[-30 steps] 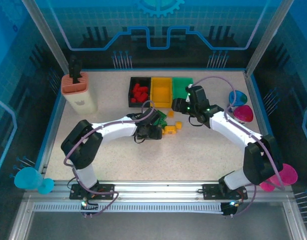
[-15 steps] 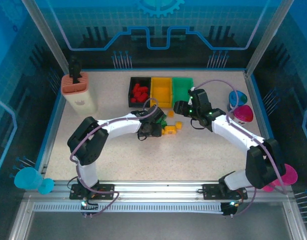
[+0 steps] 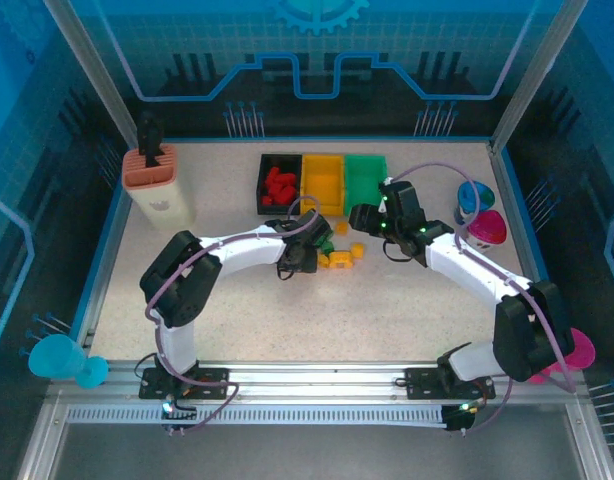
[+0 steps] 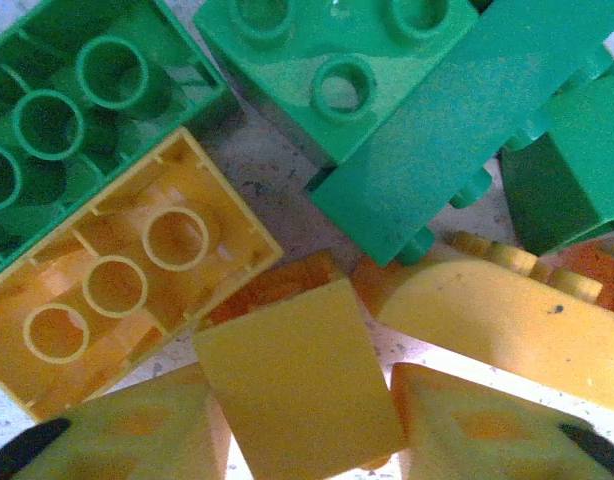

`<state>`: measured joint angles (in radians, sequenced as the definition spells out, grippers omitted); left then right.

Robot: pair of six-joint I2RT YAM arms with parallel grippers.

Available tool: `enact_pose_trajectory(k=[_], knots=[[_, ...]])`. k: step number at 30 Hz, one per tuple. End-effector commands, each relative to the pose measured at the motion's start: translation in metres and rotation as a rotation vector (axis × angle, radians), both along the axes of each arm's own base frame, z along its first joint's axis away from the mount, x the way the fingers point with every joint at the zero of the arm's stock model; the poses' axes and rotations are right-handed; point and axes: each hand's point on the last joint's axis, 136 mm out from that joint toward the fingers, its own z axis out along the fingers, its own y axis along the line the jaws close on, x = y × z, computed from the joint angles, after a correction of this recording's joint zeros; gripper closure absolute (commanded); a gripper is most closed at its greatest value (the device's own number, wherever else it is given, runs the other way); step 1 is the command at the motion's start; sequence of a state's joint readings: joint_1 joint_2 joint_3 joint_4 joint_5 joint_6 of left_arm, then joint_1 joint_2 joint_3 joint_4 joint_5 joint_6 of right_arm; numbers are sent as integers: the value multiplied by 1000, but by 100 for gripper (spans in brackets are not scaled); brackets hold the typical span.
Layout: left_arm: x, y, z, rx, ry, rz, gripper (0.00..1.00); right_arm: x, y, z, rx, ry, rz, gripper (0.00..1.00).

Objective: Sort the legos into containers by color
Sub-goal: Pick up the lego from the center of the table, then place the lego in the container.

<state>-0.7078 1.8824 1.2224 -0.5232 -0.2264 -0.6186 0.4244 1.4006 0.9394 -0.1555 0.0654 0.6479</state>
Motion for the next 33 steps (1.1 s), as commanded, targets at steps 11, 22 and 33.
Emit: enact_pose_trajectory(k=[11, 22, 33], knots=[[-8, 9, 60, -37, -92, -33, 67, -6, -9, 5, 25, -19, -23, 38], [18, -9, 144, -161, -317, -109, 65, -23, -20, -10, 17, 12, -44, 38], [93, -30, 165, -205, -395, -130, 65, -49, -43, -20, -20, 18, -84, 38]])
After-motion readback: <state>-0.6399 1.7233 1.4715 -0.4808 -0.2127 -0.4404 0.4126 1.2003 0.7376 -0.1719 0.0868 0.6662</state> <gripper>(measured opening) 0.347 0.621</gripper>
